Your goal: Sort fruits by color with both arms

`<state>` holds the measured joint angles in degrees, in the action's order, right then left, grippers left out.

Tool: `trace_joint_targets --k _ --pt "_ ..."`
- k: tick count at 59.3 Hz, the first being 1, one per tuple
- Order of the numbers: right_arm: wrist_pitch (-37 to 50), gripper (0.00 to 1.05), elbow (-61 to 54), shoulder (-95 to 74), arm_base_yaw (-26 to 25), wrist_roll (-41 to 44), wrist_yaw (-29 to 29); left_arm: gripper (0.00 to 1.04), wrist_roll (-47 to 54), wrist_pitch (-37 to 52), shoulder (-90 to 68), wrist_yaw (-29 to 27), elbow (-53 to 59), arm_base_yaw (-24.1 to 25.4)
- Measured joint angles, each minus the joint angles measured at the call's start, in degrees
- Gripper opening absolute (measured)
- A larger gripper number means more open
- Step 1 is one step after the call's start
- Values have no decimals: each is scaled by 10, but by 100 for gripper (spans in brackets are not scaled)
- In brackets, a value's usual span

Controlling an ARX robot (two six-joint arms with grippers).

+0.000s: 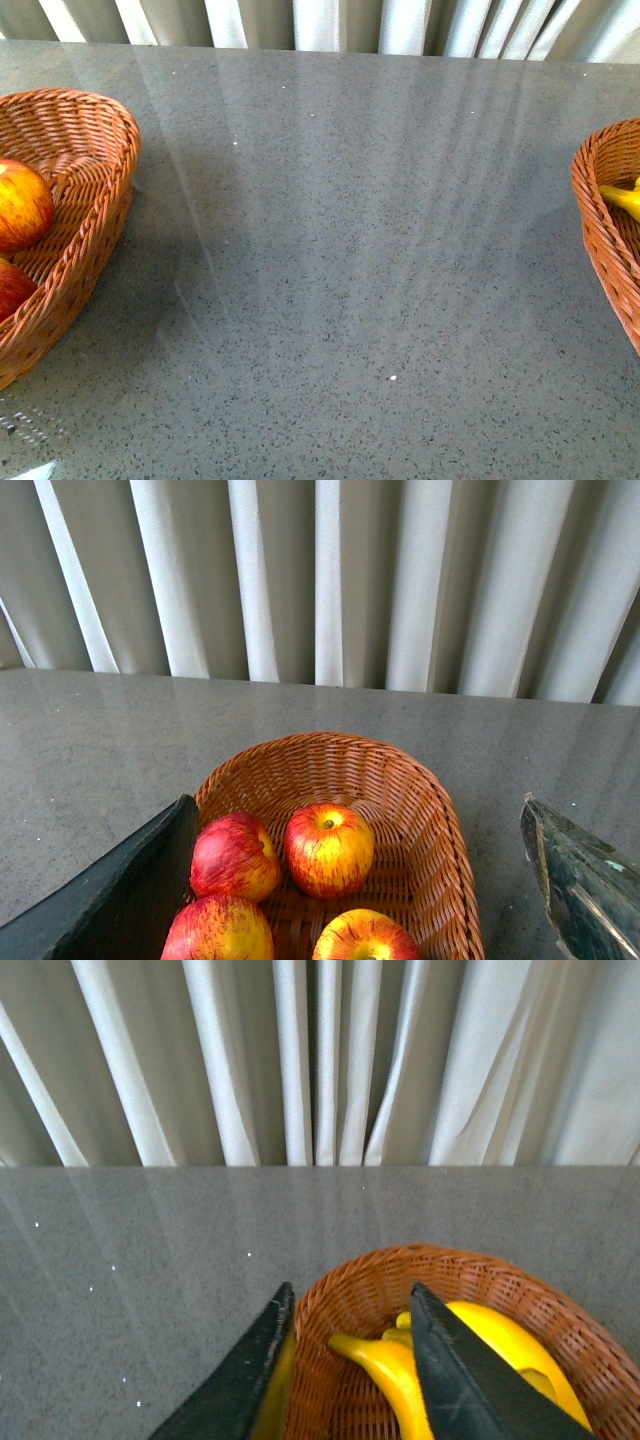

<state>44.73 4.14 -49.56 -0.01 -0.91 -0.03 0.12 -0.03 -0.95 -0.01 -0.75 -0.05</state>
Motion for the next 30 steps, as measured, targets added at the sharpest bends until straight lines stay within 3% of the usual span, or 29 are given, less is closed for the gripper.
trace_joint_targets --k 7,30 --pt "-2 2 -29 27 0 4 0 96 0 0 0 0 0 0" --pt "-146 2 -31 189 0 7 0 96 0 0 0 0 0 0"
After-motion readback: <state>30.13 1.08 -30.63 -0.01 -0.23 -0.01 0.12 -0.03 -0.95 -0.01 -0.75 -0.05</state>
